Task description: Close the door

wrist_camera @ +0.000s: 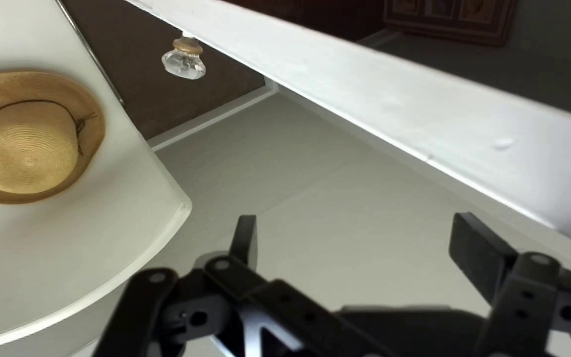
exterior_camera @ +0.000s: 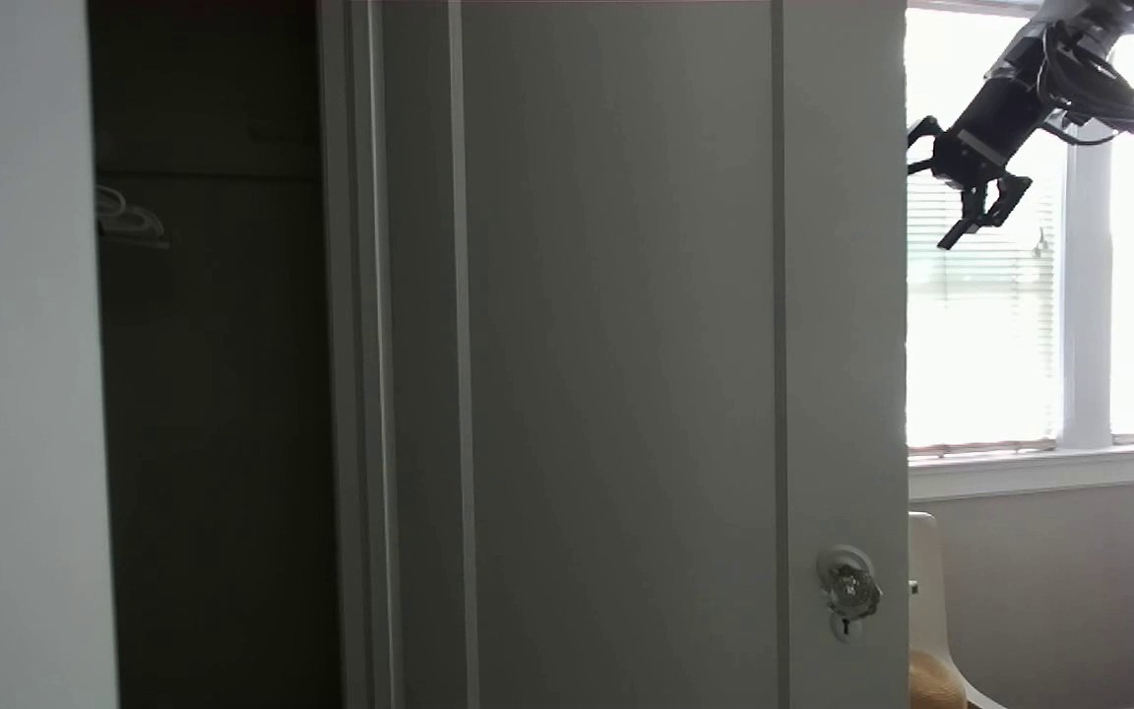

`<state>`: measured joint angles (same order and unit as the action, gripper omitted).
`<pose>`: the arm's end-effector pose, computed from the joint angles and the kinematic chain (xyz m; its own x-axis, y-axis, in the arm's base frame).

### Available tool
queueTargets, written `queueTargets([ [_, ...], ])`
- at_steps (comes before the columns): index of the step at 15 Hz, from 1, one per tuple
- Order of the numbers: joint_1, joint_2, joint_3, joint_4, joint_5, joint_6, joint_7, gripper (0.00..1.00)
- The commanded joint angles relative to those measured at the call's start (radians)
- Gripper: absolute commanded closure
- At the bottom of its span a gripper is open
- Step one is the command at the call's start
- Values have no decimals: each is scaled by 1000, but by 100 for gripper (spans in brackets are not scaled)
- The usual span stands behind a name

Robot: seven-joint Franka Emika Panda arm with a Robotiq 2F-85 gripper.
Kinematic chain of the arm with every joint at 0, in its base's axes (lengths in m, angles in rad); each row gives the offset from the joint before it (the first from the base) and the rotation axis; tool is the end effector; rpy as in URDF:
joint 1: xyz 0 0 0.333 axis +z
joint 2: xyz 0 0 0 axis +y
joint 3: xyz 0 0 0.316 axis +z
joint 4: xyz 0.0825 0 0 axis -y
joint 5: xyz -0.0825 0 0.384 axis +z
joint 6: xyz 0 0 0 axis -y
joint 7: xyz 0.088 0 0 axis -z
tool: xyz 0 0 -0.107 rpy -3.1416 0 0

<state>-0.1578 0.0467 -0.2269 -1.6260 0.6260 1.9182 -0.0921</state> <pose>0.5728 -0.1839 0.6190 0.8485 -0.4745 0.2341 -0.2840 -0.7817 -0.5552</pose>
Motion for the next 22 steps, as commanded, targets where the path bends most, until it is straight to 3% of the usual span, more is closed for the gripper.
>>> queueTargets([
  [1,-16,-24,24,-38,49,-11,-27,0],
  [14,18,-262,63,-270,-30,-95,-31,0],
  [22,95,-416,101,-465,43,-140,-60,0],
])
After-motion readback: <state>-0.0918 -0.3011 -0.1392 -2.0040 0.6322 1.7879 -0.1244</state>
